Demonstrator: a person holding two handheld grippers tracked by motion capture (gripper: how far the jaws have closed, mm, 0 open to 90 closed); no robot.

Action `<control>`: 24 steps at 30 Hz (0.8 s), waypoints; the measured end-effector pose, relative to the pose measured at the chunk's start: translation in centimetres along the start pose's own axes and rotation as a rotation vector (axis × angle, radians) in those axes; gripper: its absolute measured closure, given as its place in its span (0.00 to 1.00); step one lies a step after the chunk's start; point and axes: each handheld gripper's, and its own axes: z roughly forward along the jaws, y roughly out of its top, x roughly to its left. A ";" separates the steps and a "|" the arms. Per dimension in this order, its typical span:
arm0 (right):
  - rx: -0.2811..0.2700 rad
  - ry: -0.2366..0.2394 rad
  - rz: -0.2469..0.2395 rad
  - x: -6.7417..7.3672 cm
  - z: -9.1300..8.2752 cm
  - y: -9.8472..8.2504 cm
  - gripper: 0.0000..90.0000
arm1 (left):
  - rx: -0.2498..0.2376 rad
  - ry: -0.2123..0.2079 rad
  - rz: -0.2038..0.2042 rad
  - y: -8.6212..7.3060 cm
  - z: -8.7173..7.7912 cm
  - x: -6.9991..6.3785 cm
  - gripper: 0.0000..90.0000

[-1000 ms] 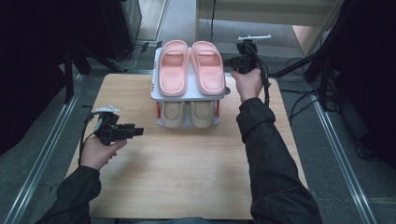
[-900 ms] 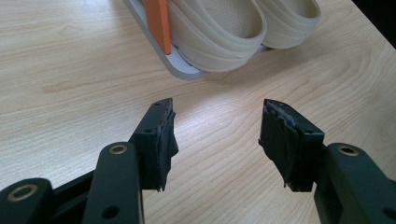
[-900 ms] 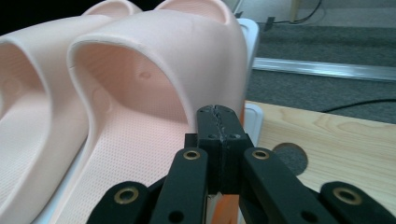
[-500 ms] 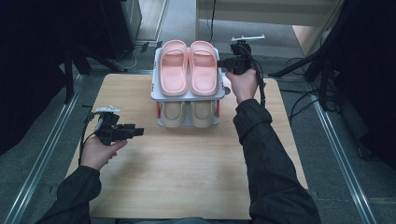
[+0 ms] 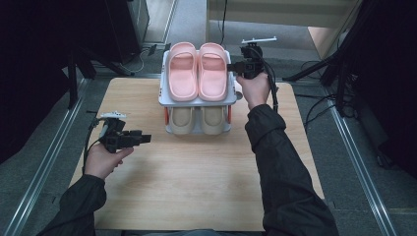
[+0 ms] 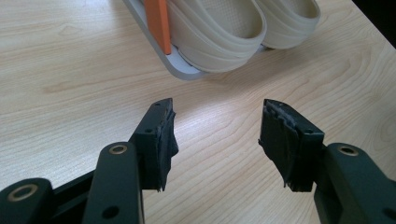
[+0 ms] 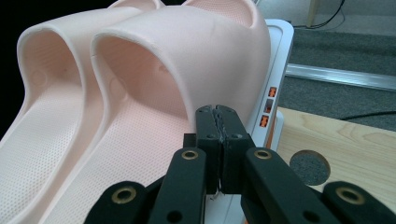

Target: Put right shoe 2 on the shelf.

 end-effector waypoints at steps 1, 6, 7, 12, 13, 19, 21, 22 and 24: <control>-0.001 -0.005 -0.001 0.0 0.0 0.0 0.99 | 0.000 0.000 0.000 0.0 0.0 0.0 0.50; -0.004 -0.005 -0.016 0.0 -0.2 -0.1 0.99 | 0.005 -0.003 0.008 0.2 0.2 0.0 0.50; -0.012 0.000 -0.016 0.0 -0.4 -0.1 0.99 | 0.006 -0.003 0.007 0.2 0.2 0.0 0.50; -0.027 0.015 -0.015 -0.4 -1.2 -0.5 0.99 | 0.004 -0.007 0.005 0.4 0.4 -0.1 0.50; -0.028 0.016 -0.014 -0.5 -1.4 -0.7 0.99 | 0.010 -0.009 0.008 0.4 0.5 -0.1 0.50; -0.027 0.016 -0.021 -1.2 -2.6 -1.7 0.99 | 0.012 -0.012 0.013 0.6 0.8 -0.2 0.50; -0.019 0.015 -0.033 -1.2 -3.0 -2.0 0.99 | 0.015 -0.014 0.015 0.7 0.8 -0.2 0.50; -0.015 0.020 -0.039 -1.2 -3.2 -2.1 0.99 | 0.016 -0.012 0.018 0.7 0.8 -0.3 0.50; -0.020 0.036 -0.041 -1.1 -3.9 -2.6 0.99 | 0.010 -0.015 0.015 0.8 0.9 -0.4 0.49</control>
